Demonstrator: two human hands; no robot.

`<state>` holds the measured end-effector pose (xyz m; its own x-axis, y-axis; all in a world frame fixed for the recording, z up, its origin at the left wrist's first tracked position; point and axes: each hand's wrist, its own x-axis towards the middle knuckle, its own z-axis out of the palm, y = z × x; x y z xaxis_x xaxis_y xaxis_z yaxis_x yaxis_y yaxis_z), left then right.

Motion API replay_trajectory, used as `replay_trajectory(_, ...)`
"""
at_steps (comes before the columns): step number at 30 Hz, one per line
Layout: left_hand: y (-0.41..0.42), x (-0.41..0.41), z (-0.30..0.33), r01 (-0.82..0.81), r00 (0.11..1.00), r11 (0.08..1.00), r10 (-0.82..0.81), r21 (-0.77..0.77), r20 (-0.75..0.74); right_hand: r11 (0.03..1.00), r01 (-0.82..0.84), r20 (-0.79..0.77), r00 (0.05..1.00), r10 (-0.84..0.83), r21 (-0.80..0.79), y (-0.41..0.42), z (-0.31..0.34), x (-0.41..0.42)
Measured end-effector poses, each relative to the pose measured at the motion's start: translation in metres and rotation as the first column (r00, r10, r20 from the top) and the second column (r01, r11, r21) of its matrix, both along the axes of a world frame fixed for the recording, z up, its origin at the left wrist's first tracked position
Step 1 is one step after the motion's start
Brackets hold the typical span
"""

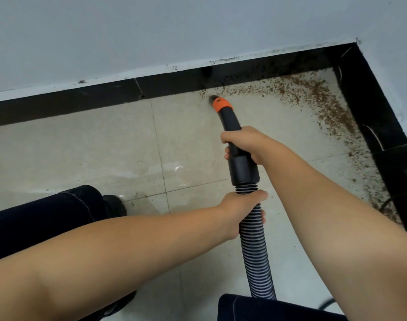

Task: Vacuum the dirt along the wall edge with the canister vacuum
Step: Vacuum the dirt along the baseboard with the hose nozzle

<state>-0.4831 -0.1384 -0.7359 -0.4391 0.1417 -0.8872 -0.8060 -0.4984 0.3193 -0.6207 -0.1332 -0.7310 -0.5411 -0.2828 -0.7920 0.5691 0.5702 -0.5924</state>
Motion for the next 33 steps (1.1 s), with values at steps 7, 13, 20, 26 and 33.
replay_trajectory(7, 0.006, -0.041, 0.007, 0.092, 0.994, 0.996, -0.092, -0.011, -0.059, 0.962, 0.272, -0.048, 0.962, -0.270, 0.037, 0.035, -0.003, -0.043)
replay_trajectory(13, 0.016, -0.066, 0.013, 0.100, 0.991, 0.994, -0.104, -0.052, -0.078, 0.949, 0.313, -0.031, 0.949, -0.312, 0.036, 0.053, -0.001, -0.071)
replay_trajectory(20, 0.003, -0.056, 0.009, 0.014, 0.997, 0.996, -0.020, -0.089, -0.071, 0.981, 0.195, 0.002, 0.981, -0.195, -0.001, 0.025, -0.004, -0.063)
replay_trajectory(26, 0.007, -0.046, 0.012, -0.023, 0.997, 0.997, 0.018, -0.076, -0.072, 0.996, 0.094, 0.011, 0.996, -0.094, -0.002, 0.020, -0.004, -0.057)
replay_trajectory(33, 0.016, -0.030, 0.014, -0.072, 0.996, 0.994, 0.068, -0.078, -0.052, 1.000, 0.002, 0.050, 0.999, -0.001, -0.018, 0.019, -0.005, -0.042)
